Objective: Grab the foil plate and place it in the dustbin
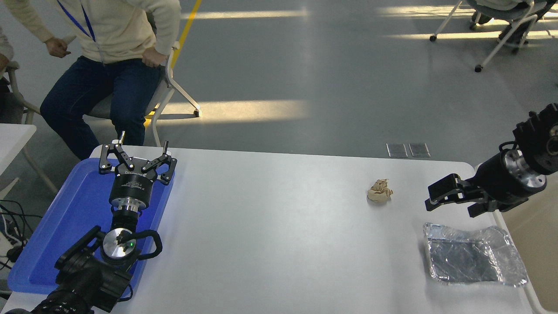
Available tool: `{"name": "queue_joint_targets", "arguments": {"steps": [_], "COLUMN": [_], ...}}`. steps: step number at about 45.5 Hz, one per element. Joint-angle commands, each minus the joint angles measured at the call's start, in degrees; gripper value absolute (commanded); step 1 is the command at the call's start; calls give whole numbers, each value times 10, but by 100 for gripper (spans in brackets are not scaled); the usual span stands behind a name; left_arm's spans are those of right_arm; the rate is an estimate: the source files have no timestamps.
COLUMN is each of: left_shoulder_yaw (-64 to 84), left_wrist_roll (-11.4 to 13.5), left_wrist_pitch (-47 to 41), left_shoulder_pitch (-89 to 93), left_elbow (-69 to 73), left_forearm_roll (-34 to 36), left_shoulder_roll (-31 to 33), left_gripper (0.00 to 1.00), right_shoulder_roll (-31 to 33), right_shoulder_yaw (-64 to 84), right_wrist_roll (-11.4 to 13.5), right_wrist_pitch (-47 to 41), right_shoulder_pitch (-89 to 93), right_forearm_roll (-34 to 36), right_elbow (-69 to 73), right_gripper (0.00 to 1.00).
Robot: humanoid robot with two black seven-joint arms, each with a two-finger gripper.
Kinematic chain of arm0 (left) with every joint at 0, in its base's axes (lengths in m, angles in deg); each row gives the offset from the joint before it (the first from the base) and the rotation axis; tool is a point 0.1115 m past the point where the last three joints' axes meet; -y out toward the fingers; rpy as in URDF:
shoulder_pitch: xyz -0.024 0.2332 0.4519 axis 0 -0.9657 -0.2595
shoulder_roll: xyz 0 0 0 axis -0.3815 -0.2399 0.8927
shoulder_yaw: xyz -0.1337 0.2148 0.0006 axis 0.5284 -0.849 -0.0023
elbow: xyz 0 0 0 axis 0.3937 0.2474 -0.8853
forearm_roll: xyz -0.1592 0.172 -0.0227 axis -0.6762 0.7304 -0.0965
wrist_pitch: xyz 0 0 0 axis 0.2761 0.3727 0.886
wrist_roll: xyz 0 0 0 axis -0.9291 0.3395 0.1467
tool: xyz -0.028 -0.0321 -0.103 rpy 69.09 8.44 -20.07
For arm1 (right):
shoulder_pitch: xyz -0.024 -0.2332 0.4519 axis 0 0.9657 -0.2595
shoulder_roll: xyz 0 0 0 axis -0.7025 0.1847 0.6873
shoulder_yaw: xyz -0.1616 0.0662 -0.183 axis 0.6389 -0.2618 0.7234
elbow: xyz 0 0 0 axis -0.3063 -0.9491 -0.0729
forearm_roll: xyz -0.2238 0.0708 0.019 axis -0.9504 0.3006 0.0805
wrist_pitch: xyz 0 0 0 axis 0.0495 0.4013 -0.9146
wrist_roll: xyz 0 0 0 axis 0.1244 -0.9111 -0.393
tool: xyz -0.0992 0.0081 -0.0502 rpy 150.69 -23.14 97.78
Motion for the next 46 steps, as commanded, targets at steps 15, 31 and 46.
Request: {"name": "queue_joint_targets", "arguments": {"steps": [15,31,46], "left_shoulder_yaw": [0,0,0], "left_wrist_roll": [0,0,0], "left_wrist_pitch": [0,0,0], "left_shoulder_pitch": [0,0,0], "left_elbow": [0,0,0], "left_forearm_roll": [0,0,0], "left_shoulder_roll": [0,0,0], "left_gripper": [100,100,100], "right_shoulder_roll": [68,53,3], "right_shoulder_yaw": [-116,-138,-138], "right_wrist_roll": [-5,-4,-7], "right_wrist_pitch": [29,111,204], "right_shoulder_pitch": [257,361,462], "right_forearm_roll": [-202,-211,-202], "right_elbow": [-249,-272,-341], "right_gripper": [100,100,100]}}
